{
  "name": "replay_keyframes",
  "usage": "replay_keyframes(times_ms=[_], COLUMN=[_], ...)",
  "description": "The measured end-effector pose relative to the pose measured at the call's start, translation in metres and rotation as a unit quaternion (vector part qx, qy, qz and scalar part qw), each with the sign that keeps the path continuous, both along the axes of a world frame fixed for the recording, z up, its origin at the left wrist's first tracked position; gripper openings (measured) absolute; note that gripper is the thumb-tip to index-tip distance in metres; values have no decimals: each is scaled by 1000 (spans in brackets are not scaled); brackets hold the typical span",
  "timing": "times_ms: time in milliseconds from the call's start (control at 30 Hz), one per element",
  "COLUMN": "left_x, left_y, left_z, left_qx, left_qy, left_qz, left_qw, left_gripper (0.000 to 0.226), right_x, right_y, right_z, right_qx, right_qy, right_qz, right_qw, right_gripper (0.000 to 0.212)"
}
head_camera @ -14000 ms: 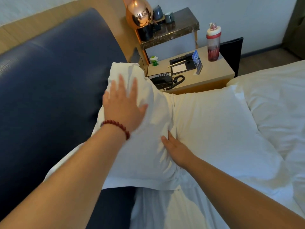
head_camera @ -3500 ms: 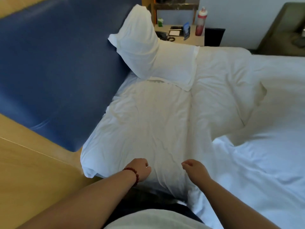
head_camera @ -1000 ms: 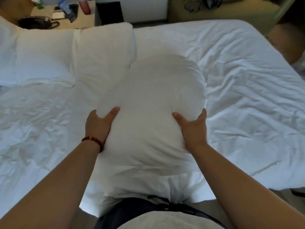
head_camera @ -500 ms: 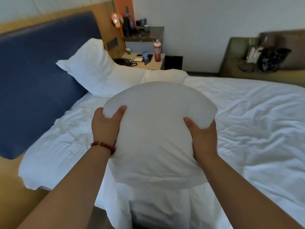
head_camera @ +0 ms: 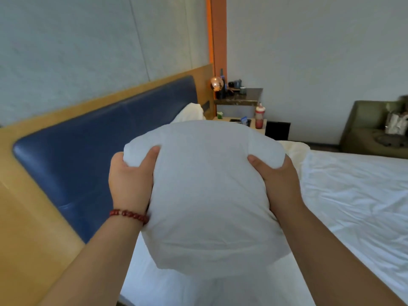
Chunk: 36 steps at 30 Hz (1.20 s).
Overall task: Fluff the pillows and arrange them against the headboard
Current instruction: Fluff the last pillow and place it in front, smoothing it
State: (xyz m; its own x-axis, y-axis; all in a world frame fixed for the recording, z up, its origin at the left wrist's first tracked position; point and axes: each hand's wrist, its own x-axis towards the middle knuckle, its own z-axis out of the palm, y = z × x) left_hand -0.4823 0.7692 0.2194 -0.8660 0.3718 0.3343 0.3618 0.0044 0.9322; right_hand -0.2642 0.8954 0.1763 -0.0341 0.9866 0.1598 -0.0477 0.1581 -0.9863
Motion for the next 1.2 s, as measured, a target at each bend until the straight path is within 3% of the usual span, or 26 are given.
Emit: replay_keyframes(times_ms=[100, 200, 400, 500, 567, 633, 667, 700, 767, 833, 867, 1067, 1200], left_x=[-35, -65, -113, -126, -123, -102, -88, -75, -66, -79, -91, -171, -210], left_y=[-3, 1, 18, 20, 21, 23, 27, 36, 59, 86, 97, 150, 190], left_z=[-8, -31, -79, -65, -49, -30, -23, -21, -34, -56, -64, -70, -70], left_qx=[-26, -119, -309, -385, -389, -296, -262, -261, -360, -448, -460, -448, -440], left_qy=[-10, -47, -83, -71, -20, 125, 212, 274, 338, 385, 392, 290, 290], left_qz=[5, 0, -42, -53, -61, -102, -148, -199, -255, -231, -222, -267, -266], left_qw=[1000, 992, 946, 919, 919, 942, 930, 904, 831, 773, 765, 802, 807], left_gripper=[47, 53, 67, 80, 81, 81, 84, 89, 104, 111, 113, 117, 108], right_x=[-36, -65, -94, -110, -125, -143, -152, -162, -182, -202, -210, -234, -243], right_y=[2, 9, 50, 82, 101, 117, 122, 128, 138, 147, 152, 178, 169], right_z=[-6, -25, -70, -70, -64, -61, -59, -59, -59, -56, -54, -42, -43], right_qx=[-8, -49, -199, -201, -198, -194, -192, -189, -187, -190, -188, -176, 0], right_qy=[-25, -51, 5, 19, 26, 32, 31, 23, 5, 10, 16, 26, -38], right_qz=[10, 17, 68, 84, 85, 82, 82, 85, 90, 102, 111, 177, 120], right_qw=[1000, 997, 978, 976, 976, 977, 978, 978, 978, 976, 976, 968, 992], right_gripper=[70, 72, 76, 76, 79, 89, 94, 98, 95, 88, 86, 67, 48])
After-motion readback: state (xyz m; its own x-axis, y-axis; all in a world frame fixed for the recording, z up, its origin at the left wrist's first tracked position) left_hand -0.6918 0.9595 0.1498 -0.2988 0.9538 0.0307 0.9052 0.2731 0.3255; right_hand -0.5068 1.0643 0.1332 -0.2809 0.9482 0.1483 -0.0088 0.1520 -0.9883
